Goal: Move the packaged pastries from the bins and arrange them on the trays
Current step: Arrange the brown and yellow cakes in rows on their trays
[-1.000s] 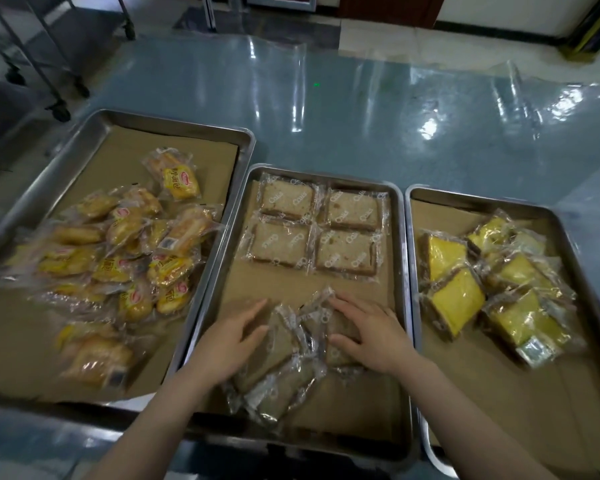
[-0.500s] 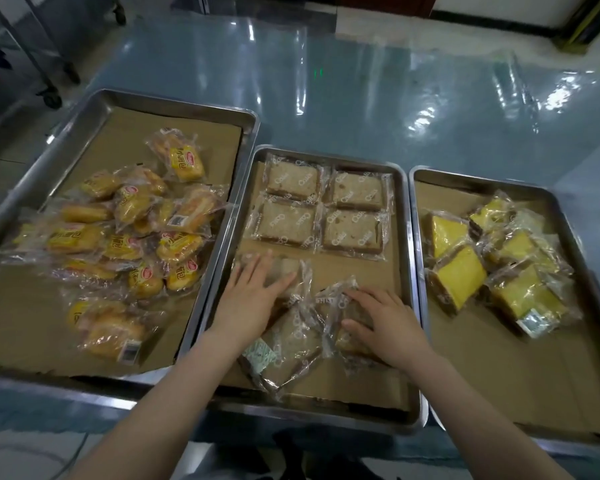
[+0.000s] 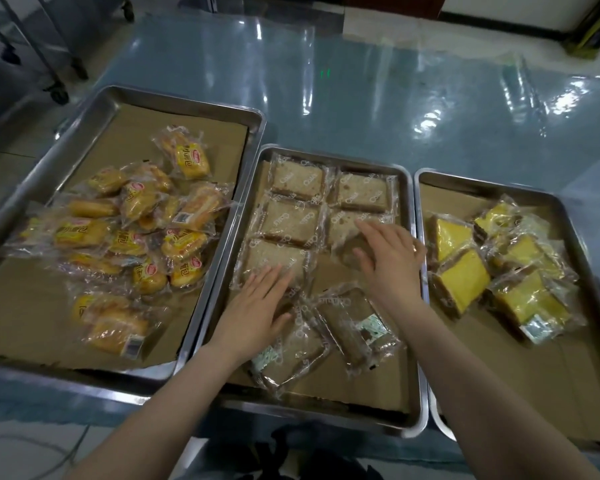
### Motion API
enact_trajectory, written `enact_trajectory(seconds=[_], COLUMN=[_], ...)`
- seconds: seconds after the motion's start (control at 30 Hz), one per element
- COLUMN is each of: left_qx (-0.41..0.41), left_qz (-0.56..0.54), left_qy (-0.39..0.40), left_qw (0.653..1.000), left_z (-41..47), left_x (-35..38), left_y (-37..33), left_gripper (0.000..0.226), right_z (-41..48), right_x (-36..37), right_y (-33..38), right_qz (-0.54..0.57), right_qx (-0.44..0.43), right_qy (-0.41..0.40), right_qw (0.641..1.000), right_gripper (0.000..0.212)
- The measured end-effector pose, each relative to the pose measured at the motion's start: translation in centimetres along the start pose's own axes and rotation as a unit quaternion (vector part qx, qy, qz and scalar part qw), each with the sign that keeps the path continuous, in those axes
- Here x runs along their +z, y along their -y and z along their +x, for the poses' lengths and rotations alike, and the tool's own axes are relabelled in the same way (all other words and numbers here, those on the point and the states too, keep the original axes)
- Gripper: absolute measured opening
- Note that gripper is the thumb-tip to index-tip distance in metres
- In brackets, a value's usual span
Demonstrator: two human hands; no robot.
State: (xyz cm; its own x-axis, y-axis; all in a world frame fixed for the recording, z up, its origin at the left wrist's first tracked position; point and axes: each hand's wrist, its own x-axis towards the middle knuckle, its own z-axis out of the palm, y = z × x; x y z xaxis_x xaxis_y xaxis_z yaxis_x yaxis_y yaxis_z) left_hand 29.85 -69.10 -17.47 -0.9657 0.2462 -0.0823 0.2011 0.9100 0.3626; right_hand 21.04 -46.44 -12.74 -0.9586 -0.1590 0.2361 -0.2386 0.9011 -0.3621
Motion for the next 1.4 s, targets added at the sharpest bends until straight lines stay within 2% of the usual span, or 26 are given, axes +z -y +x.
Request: enact_trajectory(seconds=[0.07, 0.13, 0.23, 0.37, 0.47, 0.6, 0.8, 0.87, 0.9, 0.97, 1.03, 1.1, 1.13, 1.2, 1.3, 1.33, 1.4], left_qx=[-0.018, -0.066, -0.123, -0.13, -0.089, -0.026, 0.038, 0.038, 0.036, 0.028, 0.033, 0.049, 0.051, 0.042, 0.019, 0.016, 0.011], left_qz=[-0.036, -0.115, -0.206, -0.096, -0.008, 0.037, 0.092, 0.08, 0.071, 0.059, 0.053, 0.042, 0.03, 0.01, 0.014, 0.016, 0.018], left_qy=[-0.023, -0.017, 0.05, 0.129, 0.13, 0.136, 0.158, 0.126, 0.097, 0.05, 0.03, 0.014, 0.004, -0.008, 0.043, 0.074, 0.118], left_qw=[0.999, 0.991, 0.969, 0.978, 0.988, 0.99, 0.982, 0.988, 0.992, 0.997, 0.998, 0.998, 0.998, 0.999, 0.999, 0.997, 0.993], left_z=[-1.0, -2.0, -3.1, -3.7, -4.1, -4.3, -3.5, -3.6, -3.8, -4.2, -4.6, -4.7, -4.6, -4.3, -3.0, -2.3, -0.5], left_x=[-0.3, -0.2, 0.1, 1.8, 2.8, 2.6, -0.2, -0.8, -1.0, -1.4, -1.8, -2.1, -2.4, -3.1, -4.7, -5.3, -6.4], left_y=[-1.1, -2.4, -4.2, -4.9, -4.7, -2.7, 0.7, 0.4, 0.3, 0.2, 0.2, 0.1, 0.0, -0.1, 0.3, 0.4, 0.8], left_gripper=[0.065, 0.062, 0.065, 0.077, 0.093, 0.106, 0.097, 0.091, 0.085, 0.065, 0.047, 0.034, 0.03, 0.027, 0.021, 0.019, 0.014], right_z=[0.5, -0.1, -1.7, -2.8, -4.5, -6.8, -5.2, -4.8, -4.9, -5.9, -7.4, -9.0, -9.8, -10.9, -11.7, -11.8, -12.1], right_x=[1.3, 2.9, 4.5, 4.6, 4.5, 4.6, 4.5, 4.3, 4.0, 3.1, 2.1, 1.5, 1.5, 1.7, 2.1, 2.3, 2.3], right_y=[-0.3, -1.0, -1.8, -1.4, -0.9, -0.8, -1.1, -0.5, -0.3, 0.1, 0.0, -0.1, 0.0, 0.7, 2.5, 3.0, 3.5], right_qz=[-0.06, -0.093, -0.118, -0.127, -0.133, -0.132, -0.137, -0.116, -0.101, -0.071, -0.043, -0.012, 0.001, -0.007, -0.075, -0.095, -0.104], right_qx=[-0.002, -0.005, -0.033, -0.032, -0.033, -0.062, -0.064, -0.06, -0.061, -0.059, -0.039, -0.015, -0.003, 0.018, 0.045, 0.045, 0.032], right_qy=[0.102, 0.194, 0.248, 0.243, 0.248, 0.261, 0.302, 0.312, 0.301, 0.223, 0.127, 0.124, 0.158, 0.221, 0.255, 0.256, 0.244], right_qw=[0.993, 0.977, 0.961, 0.961, 0.959, 0.954, 0.941, 0.941, 0.946, 0.97, 0.99, 0.992, 0.987, 0.975, 0.963, 0.961, 0.964], right_gripper=[0.063, 0.07, 0.068, 0.068, 0.068, 0.066, 0.074, 0.074, 0.073, 0.064, 0.041, 0.029, 0.032, 0.055, 0.089, 0.091, 0.081])
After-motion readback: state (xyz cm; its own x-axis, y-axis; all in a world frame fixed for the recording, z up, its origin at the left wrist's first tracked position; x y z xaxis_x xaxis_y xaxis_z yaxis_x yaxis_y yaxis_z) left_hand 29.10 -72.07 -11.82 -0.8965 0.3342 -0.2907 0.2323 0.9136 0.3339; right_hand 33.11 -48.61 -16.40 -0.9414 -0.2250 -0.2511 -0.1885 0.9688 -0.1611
